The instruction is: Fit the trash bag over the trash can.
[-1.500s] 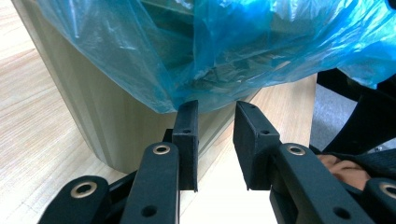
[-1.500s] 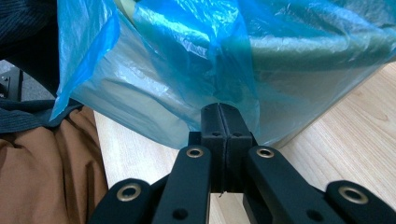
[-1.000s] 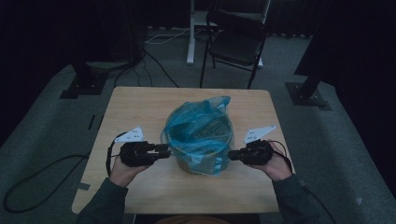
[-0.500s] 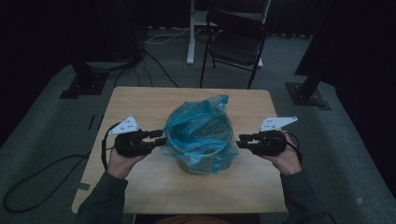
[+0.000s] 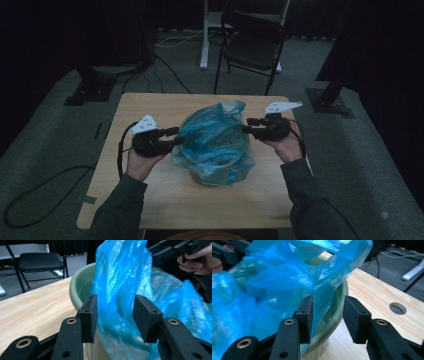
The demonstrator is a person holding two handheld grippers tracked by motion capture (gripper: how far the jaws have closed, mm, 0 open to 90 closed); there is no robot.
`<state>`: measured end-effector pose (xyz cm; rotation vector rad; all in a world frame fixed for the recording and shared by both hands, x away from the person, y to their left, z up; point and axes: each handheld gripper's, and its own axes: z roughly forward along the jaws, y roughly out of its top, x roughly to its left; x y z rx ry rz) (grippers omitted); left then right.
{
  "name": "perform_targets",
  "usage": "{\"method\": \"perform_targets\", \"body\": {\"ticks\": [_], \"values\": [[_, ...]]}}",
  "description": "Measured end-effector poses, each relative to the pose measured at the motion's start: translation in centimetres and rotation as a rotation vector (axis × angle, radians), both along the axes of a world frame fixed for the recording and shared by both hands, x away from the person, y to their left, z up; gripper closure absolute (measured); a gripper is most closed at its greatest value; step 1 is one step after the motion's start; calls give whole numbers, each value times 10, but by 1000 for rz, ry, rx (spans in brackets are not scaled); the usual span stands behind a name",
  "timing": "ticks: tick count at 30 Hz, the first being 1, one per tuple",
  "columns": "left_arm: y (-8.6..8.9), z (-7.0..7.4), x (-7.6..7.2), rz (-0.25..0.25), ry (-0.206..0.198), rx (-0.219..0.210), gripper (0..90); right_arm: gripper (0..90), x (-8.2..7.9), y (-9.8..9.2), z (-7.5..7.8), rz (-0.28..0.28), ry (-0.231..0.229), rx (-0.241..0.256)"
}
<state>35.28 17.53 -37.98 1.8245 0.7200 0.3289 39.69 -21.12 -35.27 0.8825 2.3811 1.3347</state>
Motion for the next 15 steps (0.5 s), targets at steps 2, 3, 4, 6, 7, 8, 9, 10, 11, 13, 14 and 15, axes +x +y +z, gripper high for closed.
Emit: {"method": "perform_targets", "body": {"ticks": [2,3,4,6,7,8,9,10,11,13,14,15], "values": [[0,0,3,16,-2,-12,561,594,5,3,-1,3,8,-5],[0,0,5,28,-1,-21,565,595,8,5,-2,-1,11,-10],[0,1,7,34,0,-16,582,597,11,7,-3,8,23,-8],[-2,2,10,44,-4,-7,616,616,15,9,-4,6,29,-9],[-4,3,12,44,-7,-4,640,653,16,10,-4,12,32,-6],[-5,4,13,42,-11,2,669,711,17,10,-4,25,32,2],[-5,4,13,42,-11,2,702,711,17,10,-4,25,32,2],[-7,6,14,40,-17,7,702,762,17,11,-4,35,29,8],[-8,5,16,41,-17,6,765,832,18,12,-3,34,22,0],[-7,3,19,50,-9,2,840,884,20,12,-2,23,21,-7],[-6,2,21,54,-5,-3,866,898,21,11,-1,16,22,-7],[-6,2,21,54,-5,-3,887,898,21,11,-1,16,22,-7]]}}
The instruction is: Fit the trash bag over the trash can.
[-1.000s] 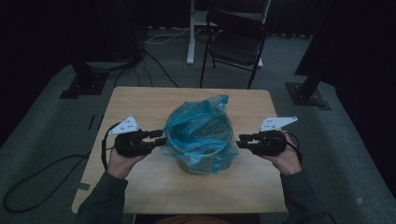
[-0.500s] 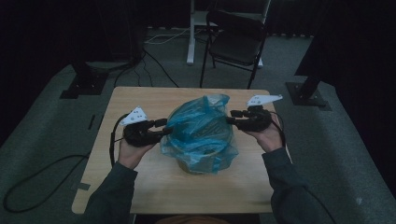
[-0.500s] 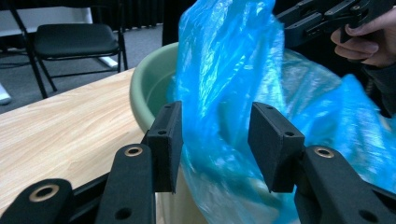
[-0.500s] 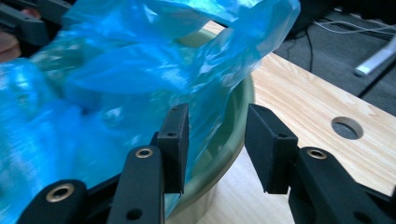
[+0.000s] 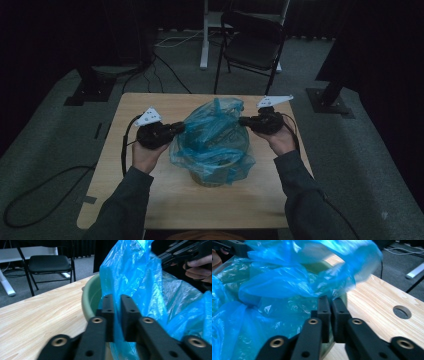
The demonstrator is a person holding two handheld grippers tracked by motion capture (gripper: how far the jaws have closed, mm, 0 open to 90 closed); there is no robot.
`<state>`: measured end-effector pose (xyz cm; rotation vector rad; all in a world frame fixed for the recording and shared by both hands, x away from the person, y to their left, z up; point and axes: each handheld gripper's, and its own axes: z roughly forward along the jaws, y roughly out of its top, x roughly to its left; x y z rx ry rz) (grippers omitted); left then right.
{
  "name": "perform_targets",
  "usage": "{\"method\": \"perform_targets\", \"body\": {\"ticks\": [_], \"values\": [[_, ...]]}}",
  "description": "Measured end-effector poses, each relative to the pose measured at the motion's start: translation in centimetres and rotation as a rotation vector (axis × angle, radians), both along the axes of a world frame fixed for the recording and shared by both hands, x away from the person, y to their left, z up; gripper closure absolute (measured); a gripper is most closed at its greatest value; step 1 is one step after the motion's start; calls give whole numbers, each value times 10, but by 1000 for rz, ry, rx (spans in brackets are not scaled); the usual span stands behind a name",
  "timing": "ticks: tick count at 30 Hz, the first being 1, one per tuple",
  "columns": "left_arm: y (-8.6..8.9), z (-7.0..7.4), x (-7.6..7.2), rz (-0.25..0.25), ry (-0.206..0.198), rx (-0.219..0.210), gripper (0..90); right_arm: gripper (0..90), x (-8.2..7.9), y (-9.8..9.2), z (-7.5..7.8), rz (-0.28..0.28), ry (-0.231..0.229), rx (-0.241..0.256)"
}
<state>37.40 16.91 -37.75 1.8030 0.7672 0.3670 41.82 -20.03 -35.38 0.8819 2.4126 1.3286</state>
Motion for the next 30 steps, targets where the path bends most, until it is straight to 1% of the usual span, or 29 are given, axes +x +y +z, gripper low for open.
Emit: {"method": "perform_targets", "body": {"ticks": [3,5,8,11,12,14,17,18,21,30], "values": [[5,-2,8,34,12,-35,896,900,5,-4,2,-23,4,-6],[7,-4,14,53,24,-40,897,900,7,-5,2,-35,9,-10],[9,-6,22,69,42,-42,897,900,12,-8,1,-60,20,-13],[9,-11,31,77,73,-41,896,900,19,-11,-3,-81,46,-10],[9,-11,31,77,73,-41,896,900,19,-11,-3,-81,46,-10],[8,-16,39,85,102,-38,896,900,24,-10,-8,-87,69,-20],[7,-23,47,93,132,-31,895,900,29,-10,-13,-95,86,-22],[7,-23,47,93,132,-31,895,900,29,-10,-13,-95,86,-22],[6,-30,52,95,158,-19,895,900,33,-10,-18,-100,112,-29],[8,-46,59,95,223,9,895,900,39,-6,-29,-98,161,-53]]}}
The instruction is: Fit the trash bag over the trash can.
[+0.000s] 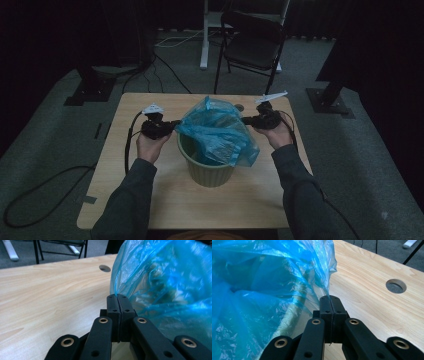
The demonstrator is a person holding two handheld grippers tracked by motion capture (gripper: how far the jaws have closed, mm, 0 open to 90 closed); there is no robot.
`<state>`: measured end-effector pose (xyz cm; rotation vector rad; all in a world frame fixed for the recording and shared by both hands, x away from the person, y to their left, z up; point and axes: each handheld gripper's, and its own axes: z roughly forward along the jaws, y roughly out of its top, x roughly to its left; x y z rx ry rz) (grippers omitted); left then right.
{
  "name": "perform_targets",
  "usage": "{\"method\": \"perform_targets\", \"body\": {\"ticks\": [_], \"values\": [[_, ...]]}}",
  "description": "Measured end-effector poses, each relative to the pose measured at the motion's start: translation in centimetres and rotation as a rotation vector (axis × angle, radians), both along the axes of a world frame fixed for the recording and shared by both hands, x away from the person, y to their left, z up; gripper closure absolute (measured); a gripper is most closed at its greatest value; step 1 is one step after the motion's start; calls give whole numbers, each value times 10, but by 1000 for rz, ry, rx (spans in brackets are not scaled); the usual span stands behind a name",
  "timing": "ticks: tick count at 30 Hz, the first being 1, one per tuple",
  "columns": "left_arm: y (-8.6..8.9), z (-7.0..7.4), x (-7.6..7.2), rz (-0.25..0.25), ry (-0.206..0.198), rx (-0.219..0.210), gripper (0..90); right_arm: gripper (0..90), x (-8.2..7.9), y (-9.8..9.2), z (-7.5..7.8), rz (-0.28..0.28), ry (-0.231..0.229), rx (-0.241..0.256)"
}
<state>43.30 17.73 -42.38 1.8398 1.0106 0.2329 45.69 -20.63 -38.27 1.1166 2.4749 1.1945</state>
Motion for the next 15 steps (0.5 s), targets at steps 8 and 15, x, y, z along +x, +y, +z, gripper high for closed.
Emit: {"method": "perform_targets", "body": {"ticks": [8,15], "values": [[4,-12,0,2,37,18,895,900,1,4,-7,2,34,-33],[15,-19,-7,7,55,15,895,900,-4,-3,-13,1,41,-47]]}}
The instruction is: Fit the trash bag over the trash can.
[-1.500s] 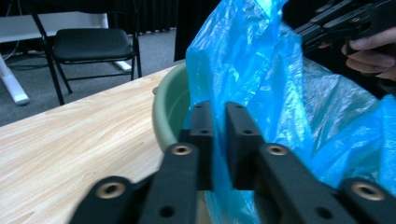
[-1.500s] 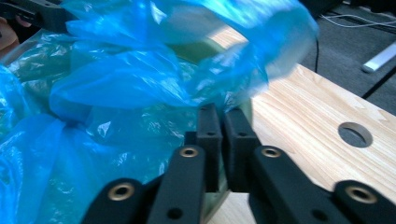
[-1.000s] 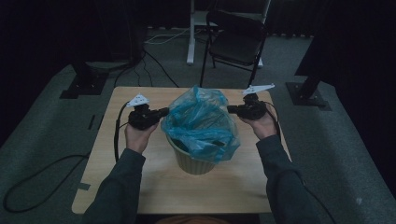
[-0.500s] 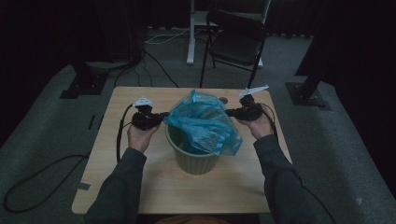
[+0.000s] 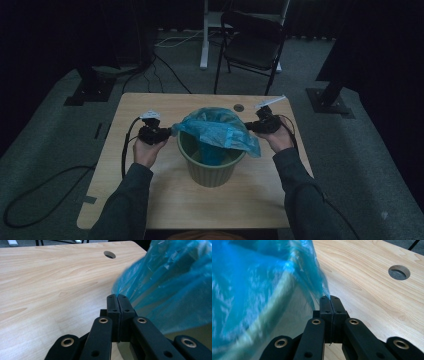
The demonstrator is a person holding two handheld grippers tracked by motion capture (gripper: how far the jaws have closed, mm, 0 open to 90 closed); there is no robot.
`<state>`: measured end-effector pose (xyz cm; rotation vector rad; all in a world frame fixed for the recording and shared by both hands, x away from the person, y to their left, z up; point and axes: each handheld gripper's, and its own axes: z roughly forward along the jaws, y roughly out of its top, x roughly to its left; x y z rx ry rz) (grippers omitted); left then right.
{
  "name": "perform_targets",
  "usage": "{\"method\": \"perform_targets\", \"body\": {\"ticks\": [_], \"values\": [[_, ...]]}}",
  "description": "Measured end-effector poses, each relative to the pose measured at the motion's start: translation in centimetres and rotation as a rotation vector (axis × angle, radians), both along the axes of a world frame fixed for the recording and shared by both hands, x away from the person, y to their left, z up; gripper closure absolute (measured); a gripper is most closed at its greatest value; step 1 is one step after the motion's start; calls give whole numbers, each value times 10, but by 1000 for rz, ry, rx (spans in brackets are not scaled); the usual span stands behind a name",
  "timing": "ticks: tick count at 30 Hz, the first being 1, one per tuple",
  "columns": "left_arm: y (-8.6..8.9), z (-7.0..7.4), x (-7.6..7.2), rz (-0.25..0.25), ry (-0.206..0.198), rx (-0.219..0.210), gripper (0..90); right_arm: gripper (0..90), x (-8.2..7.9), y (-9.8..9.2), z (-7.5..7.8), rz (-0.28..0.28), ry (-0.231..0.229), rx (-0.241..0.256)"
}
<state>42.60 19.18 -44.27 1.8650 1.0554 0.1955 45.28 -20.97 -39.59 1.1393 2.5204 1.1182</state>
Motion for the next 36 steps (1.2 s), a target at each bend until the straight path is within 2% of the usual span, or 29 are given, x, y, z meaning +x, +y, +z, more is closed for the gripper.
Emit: {"method": "perform_targets", "body": {"ticks": [8,12,17,18,19,20,26,27,32,36], "values": [[6,5,-20,-45,-28,-15,877,894,-17,-6,2,19,-24,-4],[9,12,-30,-55,-61,-25,804,860,-24,-5,2,34,-37,-17],[14,21,-38,-51,-94,-17,710,807,-29,-8,6,31,-65,-7],[14,21,-38,-51,-94,-17,710,807,-31,-9,9,23,-72,-2],[16,26,-42,-56,-112,-25,679,746,-35,-13,13,16,-91,10],[17,31,-47,-64,-131,-20,671,736,-37,-15,15,18,-101,22],[16,41,-55,-100,-183,-51,623,703,-48,-19,23,25,-129,60],[15,45,-58,-112,-205,-55,612,695,-52,-20,26,33,-139,74],[11,51,-60,-126,-223,-54,586,674,-59,-20,30,43,-151,94],[6,54,-59,-131,-233,-55,578,652,-63,-22,32,54,-151,136]]}}
